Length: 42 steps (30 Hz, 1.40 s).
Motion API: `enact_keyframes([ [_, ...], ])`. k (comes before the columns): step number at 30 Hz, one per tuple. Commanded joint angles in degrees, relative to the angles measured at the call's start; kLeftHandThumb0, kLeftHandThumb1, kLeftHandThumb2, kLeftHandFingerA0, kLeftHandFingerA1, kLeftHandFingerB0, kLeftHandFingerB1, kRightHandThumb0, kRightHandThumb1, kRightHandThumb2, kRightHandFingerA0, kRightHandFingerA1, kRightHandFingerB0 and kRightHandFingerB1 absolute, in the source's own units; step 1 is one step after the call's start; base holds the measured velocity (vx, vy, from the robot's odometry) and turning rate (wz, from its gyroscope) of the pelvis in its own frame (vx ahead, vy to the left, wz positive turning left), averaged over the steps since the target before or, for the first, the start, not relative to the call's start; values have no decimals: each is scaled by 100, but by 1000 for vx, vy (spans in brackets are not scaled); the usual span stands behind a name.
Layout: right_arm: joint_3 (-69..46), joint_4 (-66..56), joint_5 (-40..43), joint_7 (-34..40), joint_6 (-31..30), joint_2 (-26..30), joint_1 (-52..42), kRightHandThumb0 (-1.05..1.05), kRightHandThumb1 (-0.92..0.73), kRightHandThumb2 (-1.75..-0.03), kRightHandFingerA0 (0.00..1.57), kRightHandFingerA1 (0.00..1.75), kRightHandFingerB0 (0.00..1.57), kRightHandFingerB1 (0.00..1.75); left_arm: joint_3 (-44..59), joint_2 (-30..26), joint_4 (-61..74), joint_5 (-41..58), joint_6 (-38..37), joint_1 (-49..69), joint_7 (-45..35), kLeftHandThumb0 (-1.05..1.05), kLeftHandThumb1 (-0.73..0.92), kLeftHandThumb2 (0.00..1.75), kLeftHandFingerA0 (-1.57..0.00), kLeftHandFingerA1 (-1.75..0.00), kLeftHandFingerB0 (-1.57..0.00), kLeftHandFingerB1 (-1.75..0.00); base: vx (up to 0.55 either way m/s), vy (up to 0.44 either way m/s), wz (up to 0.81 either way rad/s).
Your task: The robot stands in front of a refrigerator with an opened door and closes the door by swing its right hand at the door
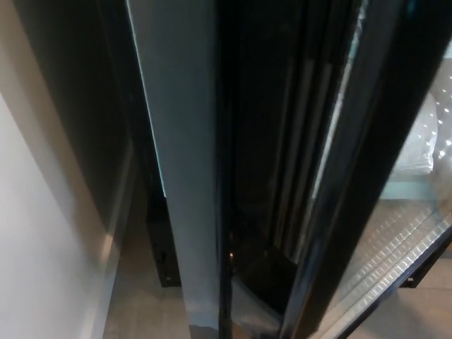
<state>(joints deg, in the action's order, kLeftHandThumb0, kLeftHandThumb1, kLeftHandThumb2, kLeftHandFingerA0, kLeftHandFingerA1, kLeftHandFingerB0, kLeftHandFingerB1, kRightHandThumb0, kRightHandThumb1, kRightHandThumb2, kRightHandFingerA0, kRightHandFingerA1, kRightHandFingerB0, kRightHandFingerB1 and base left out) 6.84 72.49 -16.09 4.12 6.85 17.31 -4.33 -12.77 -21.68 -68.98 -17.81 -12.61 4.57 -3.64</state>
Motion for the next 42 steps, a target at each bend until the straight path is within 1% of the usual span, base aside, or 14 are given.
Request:
enact_keyframes([
  [1,-178,-140,146,411,462,35,-124,-49,-77,-64,24,30,31,32,1,-33,-180,-41,-169,-129,7,-47,72,61,-45,-38,-34,-34,0,0,0],
  [6,-538,-438,361,727,1083,-18,-305,-46,-75,-63,28,32,34,33,17,-23,-255,-24,-226,-183,20,-47,72,61,-45,-38,-35,-34,0,0,0],
  [14,-1208,-5842,-71,1703,2667,-377,-2582,-57,-85,-67,21,32,20,30,100,-149,-251,51,-266,-130,-29,-46,72,61,-46,-40,-34,-34,0,0,0],
  [15,-1310,-6604,-119,1683,2793,-473,-2733,-29,-59,-110,7,51,7,50,97,-159,-255,44,-250,-139,-23,-45,72,61,-45,-38,-35,-34,0,0,0],
  [17,-1531,-7846,-208,1619,2960,-634,-2877,-54,-82,-65,21,34,22,32,76,-163,-279,14,-243,-163,9,-46,72,61,-46,-39,-36,-34,0,0,0],
  [24,-2043,-10917,313,1262,3073,-1038,-2991,-62,-86,-67,4,32,8,30,17,-181,-259,-50,-225,-185,35,-47,74,62,-44,-38,-35,-34,0,0,0],
  [26,-2091,-11520,261,1337,3162,-1274,-2921,-74,-69,-107,0,30,7,39,16,-186,-255,-50,-236,-185,27,-46,74,62,-43,-38,-35,-34,0,0,0],
  [28,-2346,-12088,10,1582,3390,-1532,-2342,-74,-86,-66,0,50,12,44,17,-201,-238,-49,-245,-232,4,-46,74,62,-44,-38,-35,-34,0,0,0],
  [29,-2446,-12388,-156,1682,3367,-1660,-2103,-81,-63,-106,0,44,10,52,13,-211,-219,-52,-240,-270,-20,-47,74,62,-44,-38,-35,-34,0,0,0],
  [32,-2522,-12779,-344,1745,3249,-1839,-1907,-81,-63,-106,0,44,10,52,8,-224,-194,-56,-231,-313,-51,-47,74,62,-44,-38,-35,-34,0,0,0],
  [33,-2252,-12905,81,1763,3635,-1994,-1994,-57,-71,-62,15,53,36,48,-15,-195,-180,-67,-177,-401,-119,-45,74,62,-42,-38,-33,-34,0,0,0],
  [35,-2009,-13048,412,1827,4224,-2285,-2075,-73,-54,-98,0,40,25,56,-73,-147,-158,-116,-89,-517,-165,-48,60,92,-35,-53,-22,-46,0,0,0],
  [38,-1758,-13005,168,1807,4522,-2505,-1682,-70,-74,-62,24,48,50,47,-144,-112,-186,-193,-45,-573,-113,-50,61,92,-35,-53,-25,-46,0,0,0],
  [42,-1227,-12758,-34,1616,4430,-2381,-794,-77,-92,-78,21,60,26,48,-163,-81,-270,-209,-9,-635,-100,-53,62,91,-35,-51,-27,-46,0,0,0],
])
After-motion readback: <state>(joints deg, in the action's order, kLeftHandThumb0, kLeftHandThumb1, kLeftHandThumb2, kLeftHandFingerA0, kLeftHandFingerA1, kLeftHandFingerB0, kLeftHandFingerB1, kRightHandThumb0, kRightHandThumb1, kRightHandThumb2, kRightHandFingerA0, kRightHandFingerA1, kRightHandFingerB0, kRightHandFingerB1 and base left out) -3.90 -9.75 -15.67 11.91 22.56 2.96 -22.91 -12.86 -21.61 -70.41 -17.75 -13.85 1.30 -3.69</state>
